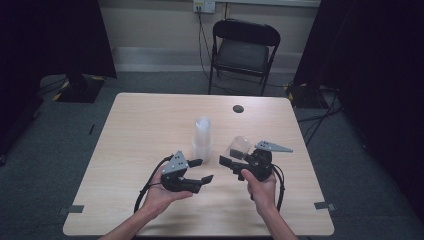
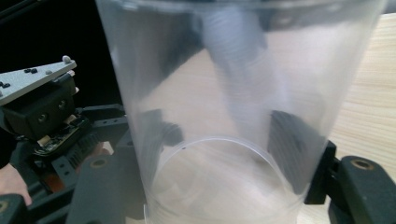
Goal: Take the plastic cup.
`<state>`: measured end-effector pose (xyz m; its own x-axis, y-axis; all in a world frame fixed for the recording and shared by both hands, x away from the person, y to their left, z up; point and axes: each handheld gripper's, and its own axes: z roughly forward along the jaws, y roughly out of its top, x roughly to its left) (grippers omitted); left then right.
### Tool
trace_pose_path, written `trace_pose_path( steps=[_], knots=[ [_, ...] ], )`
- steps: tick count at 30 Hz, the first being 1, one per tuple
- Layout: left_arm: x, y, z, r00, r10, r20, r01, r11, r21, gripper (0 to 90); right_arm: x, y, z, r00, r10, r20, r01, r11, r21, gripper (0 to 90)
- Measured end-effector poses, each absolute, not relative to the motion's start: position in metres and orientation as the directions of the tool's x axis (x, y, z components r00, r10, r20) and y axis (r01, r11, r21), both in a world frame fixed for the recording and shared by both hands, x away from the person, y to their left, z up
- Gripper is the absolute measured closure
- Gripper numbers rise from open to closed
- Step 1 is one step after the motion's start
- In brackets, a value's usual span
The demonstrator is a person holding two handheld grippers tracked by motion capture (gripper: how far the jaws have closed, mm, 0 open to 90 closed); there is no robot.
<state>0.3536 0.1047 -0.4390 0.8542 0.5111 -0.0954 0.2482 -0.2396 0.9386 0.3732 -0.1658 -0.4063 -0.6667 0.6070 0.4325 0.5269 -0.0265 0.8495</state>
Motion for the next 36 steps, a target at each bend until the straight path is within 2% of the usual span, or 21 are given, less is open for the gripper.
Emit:
trace_pose_path(
  steps=[4,10,14,16,30,36],
  knots=[
    [0.349,0.107,-0.439,0.849,0.523,-0.077,0.216,-0.21,0.953,32.5,0.37,-0.159,-0.406,-0.676,0.581,0.453,0.536,-0.033,0.843,35.7],
    [0.344,0.108,-0.441,0.854,0.52,-0.037,0.17,-0.21,0.963,42.2,0.366,-0.148,-0.405,-0.678,0.532,0.507,0.566,-0.062,0.822,35.7],
    [0.343,0.107,-0.441,0.851,0.52,-0.067,0.183,-0.174,0.968,48.6,0.364,-0.144,-0.405,-0.665,0.499,0.555,0.599,-0.087,0.796,35.7],
    [0.341,0.106,-0.44,0.846,0.531,-0.053,0.167,-0.17,0.971,52.1,0.363,-0.142,-0.405,-0.665,0.482,0.571,0.609,-0.095,0.788,35.7],
    [0.335,0.102,-0.436,0.824,0.563,0.062,0.019,-0.138,0.99,60.8,0.358,-0.13,-0.405,-0.657,0.442,0.611,0.645,-0.09,0.759,35.7],
    [0.334,0.101,-0.436,0.821,0.564,0.086,-0.011,-0.134,0.991,65.3,0.357,-0.124,-0.407,-0.646,0.417,0.64,0.671,-0.09,0.736,35.6]
  ],
)
